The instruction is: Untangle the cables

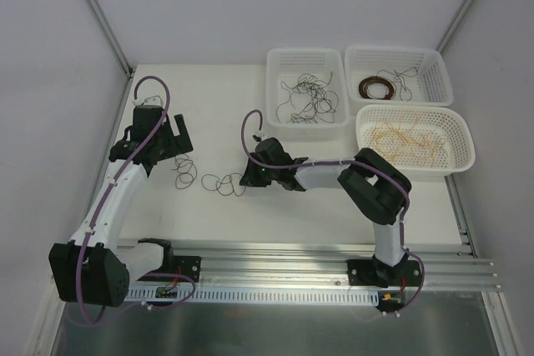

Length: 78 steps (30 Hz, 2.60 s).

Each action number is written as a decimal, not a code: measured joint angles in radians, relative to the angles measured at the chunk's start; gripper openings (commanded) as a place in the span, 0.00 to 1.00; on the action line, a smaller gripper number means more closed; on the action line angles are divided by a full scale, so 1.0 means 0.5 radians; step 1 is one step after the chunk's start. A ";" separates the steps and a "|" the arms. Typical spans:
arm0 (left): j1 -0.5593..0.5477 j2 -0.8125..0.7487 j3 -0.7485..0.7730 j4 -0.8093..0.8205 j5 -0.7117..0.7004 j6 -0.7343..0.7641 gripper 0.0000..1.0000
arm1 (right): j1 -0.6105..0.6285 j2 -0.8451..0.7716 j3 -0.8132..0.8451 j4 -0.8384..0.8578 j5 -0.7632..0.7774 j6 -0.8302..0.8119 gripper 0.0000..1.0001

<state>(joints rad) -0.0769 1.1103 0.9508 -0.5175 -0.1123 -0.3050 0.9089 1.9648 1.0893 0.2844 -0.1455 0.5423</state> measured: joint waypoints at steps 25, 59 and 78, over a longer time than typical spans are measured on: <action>0.000 0.000 0.000 0.011 0.091 0.000 0.92 | -0.543 -1.422 0.220 -1.111 0.679 -1.088 0.01; 0.000 0.076 -0.004 0.014 0.107 0.003 0.91 | -1.925 -0.266 1.258 -1.000 0.519 -1.091 0.98; 0.001 0.474 -0.003 0.027 0.103 0.011 0.76 | -1.209 -1.721 -0.083 -1.057 0.216 -0.997 1.00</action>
<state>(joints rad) -0.0765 1.3472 0.9493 -0.5041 -0.0608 -0.2996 0.3046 1.1042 1.0477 -0.2440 -0.0376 0.0437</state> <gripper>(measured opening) 0.780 0.993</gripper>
